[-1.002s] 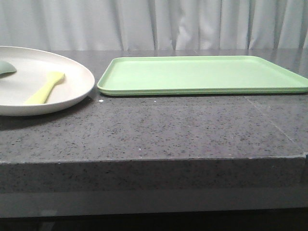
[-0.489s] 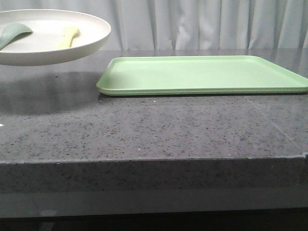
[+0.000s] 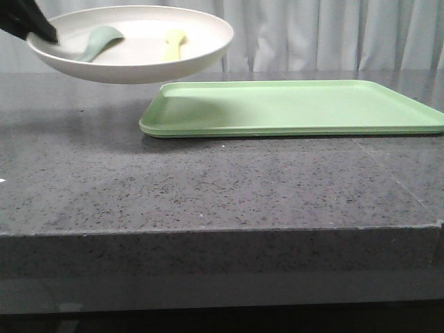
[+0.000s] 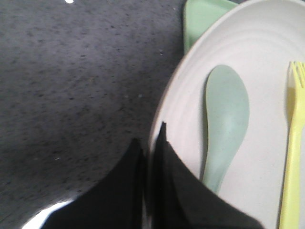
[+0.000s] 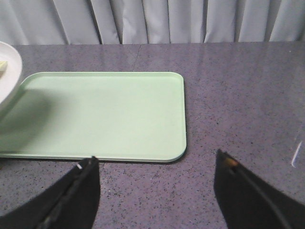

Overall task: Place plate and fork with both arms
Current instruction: 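Lift the plate with the left gripper and carry it over the tray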

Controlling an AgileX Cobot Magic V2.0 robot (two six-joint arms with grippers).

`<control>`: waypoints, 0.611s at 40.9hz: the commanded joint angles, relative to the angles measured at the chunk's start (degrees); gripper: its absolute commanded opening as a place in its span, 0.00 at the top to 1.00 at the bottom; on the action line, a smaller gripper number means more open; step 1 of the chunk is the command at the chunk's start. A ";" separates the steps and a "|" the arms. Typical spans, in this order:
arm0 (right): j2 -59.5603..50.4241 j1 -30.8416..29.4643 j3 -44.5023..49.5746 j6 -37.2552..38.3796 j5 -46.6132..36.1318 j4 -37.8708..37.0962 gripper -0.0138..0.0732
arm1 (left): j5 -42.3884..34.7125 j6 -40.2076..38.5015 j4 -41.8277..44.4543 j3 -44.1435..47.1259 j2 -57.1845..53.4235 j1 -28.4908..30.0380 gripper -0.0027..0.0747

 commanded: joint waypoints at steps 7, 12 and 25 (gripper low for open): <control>0.67 -0.28 -2.24 -0.26 -4.05 0.07 0.23 | -1.35 -6.35 0.95 -12.63 7.31 -8.55 0.99; 0.67 -0.23 -2.24 -0.26 -4.00 0.07 0.23 | -1.11 -9.76 3.86 -18.45 12.55 -12.17 0.99; 0.67 -0.04 -2.24 -0.26 -3.89 0.07 0.23 | 0.23 -16.07 3.96 -28.42 21.84 -14.65 0.99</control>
